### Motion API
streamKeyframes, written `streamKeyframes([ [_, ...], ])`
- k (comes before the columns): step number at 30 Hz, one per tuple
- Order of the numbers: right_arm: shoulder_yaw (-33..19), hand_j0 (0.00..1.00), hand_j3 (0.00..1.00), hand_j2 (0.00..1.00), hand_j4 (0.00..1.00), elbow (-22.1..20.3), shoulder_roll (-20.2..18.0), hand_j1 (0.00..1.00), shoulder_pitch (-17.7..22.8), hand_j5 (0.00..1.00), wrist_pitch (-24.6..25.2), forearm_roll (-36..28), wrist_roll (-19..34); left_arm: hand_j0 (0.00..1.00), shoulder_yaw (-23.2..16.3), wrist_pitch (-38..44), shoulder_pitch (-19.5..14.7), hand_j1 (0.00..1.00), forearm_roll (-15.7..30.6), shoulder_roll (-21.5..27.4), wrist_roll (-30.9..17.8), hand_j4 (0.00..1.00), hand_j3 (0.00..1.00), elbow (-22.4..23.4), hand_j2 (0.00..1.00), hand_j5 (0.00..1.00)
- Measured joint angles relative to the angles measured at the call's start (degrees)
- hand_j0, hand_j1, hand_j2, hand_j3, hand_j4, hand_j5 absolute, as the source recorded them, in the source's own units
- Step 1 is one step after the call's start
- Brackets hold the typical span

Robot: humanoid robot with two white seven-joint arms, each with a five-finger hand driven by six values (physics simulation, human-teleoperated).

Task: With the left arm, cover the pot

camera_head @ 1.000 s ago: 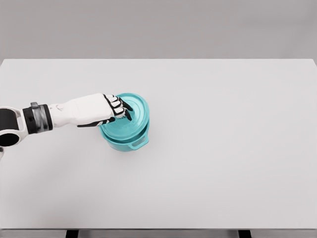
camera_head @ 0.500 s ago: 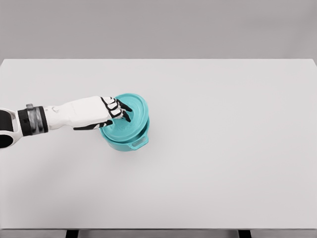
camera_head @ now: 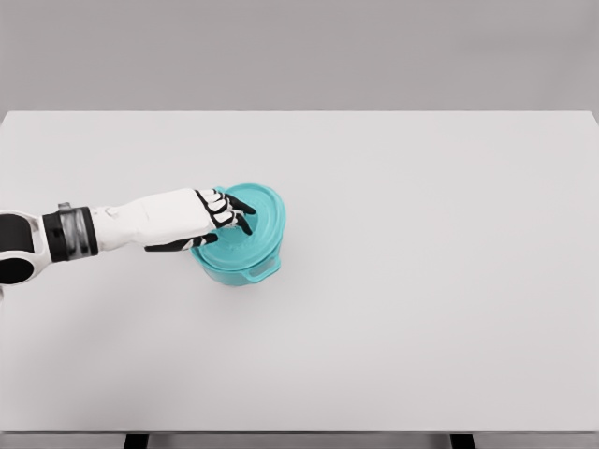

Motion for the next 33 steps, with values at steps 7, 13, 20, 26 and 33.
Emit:
streamKeyframes([
  [7,0.00,1.00,1.00,1.00,1.00,0.00,0.00,1.00,0.00,1.00,0.00,0.02,0.00,0.44,-0.07,-0.02,-0.17,0.44,-0.21,0.26,-0.08,0.44,0.44,-0.37,0.44,0.44],
  [13,0.00,1.00,1.00,1.00,1.00,0.00,0.00,1.00,0.00,1.00,0.00,0.02,0.00,0.46,0.00,-0.20,-0.26,0.46,-0.40,0.58,-0.33,0.46,0.46,-0.60,0.46,0.46],
  [20,0.00,1.00,1.00,1.00,1.00,0.00,0.00,1.00,0.00,1.00,0.00,0.01,0.00,0.47,0.12,-0.65,-0.97,0.47,-1.47,0.72,-0.76,0.47,0.47,-0.69,0.47,0.47],
  [26,0.00,1.00,1.00,1.00,1.00,0.00,0.00,1.00,0.00,1.00,0.00,0.01,0.00,0.47,-0.04,-0.89,-1.84,0.47,-1.47,1.07,-1.03,0.47,0.47,-0.72,0.47,0.47],
  [33,0.00,1.00,1.00,1.00,1.00,0.00,0.00,1.00,0.00,1.00,0.00,0.02,0.00,0.47,-0.15,-0.97,-2.55,0.47,-0.56,1.75,-1.09,0.47,0.47,-0.82,0.47,0.47],
])
